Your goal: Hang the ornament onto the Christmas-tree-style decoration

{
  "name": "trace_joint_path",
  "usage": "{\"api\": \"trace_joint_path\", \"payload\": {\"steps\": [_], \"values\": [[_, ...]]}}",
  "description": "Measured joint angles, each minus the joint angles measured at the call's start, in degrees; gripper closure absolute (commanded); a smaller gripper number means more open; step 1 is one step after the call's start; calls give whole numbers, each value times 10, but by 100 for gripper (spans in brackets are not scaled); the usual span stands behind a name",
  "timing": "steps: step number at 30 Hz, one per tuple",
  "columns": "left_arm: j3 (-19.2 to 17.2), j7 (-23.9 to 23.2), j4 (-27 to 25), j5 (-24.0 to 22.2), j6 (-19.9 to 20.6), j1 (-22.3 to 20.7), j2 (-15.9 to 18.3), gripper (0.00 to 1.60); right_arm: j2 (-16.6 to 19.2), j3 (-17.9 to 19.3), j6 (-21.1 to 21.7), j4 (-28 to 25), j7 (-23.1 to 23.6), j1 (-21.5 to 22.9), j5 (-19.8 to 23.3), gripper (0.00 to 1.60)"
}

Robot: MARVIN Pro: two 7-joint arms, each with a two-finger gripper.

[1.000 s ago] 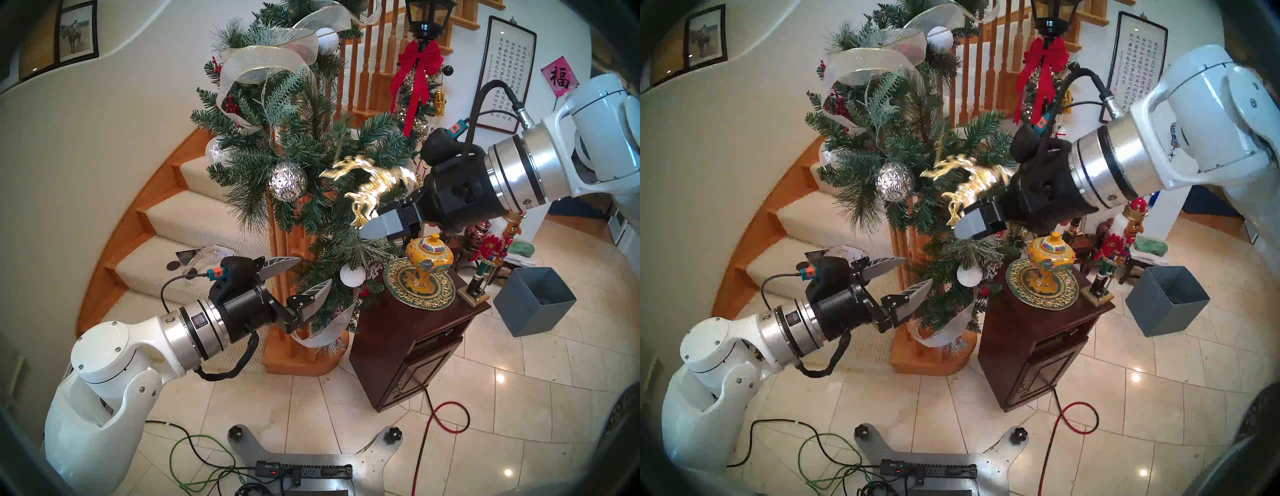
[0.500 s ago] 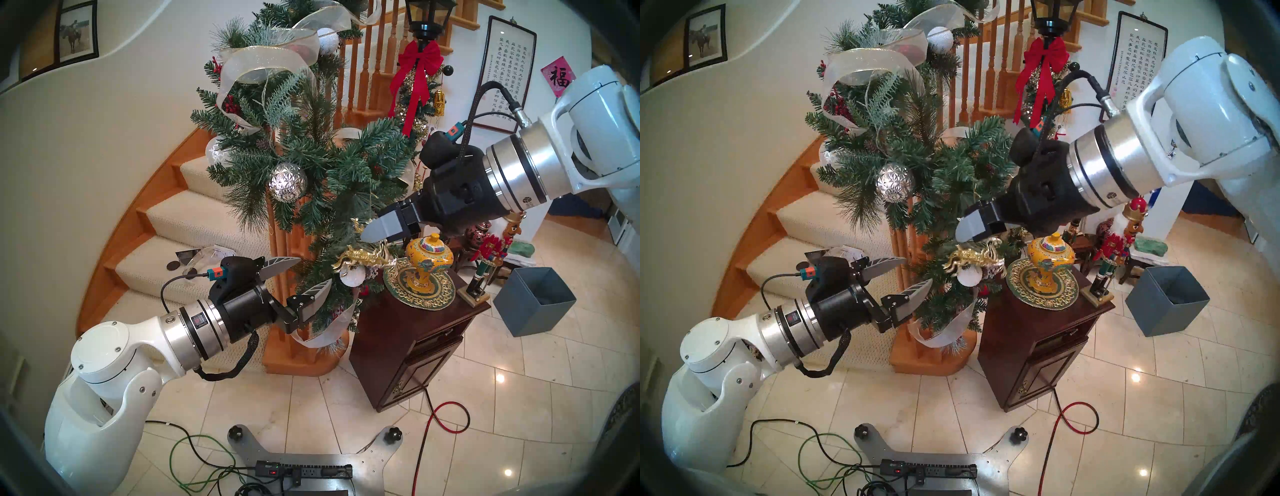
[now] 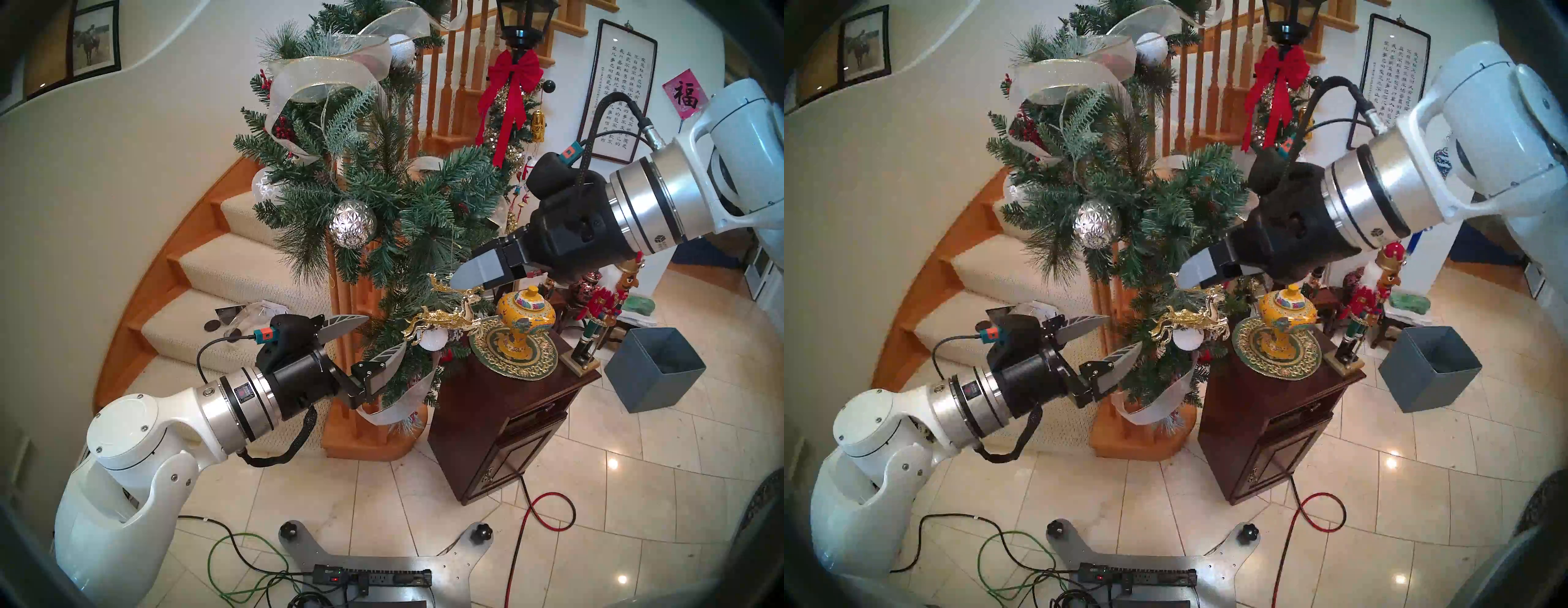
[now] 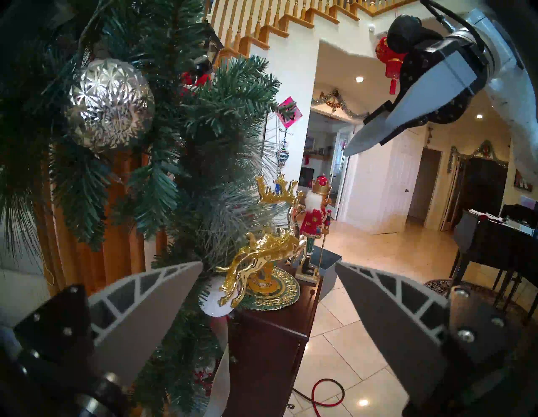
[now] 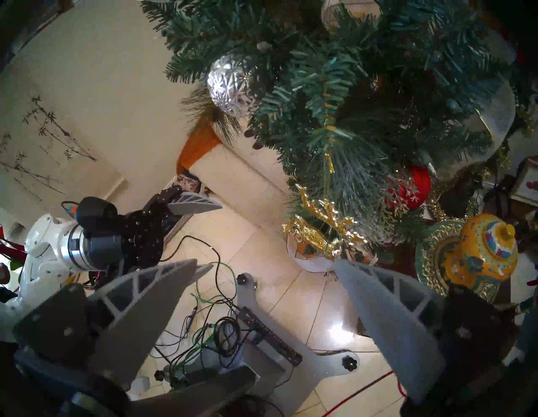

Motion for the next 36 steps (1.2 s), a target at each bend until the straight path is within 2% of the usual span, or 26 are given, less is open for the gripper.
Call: {"api": "trace_joint_path", "payload": {"steps": [8, 23, 36], "values": [[0, 0, 0, 0, 0, 0, 0, 0, 12, 5, 0, -7, -35, 8, 23, 0], [0, 0, 0, 0, 0, 0, 0, 0, 24, 41, 0, 5, -98, 29, 86, 0], [0, 0, 0, 0, 0, 0, 0, 0, 29, 56, 0, 19, -129, 35, 125, 0]]}}
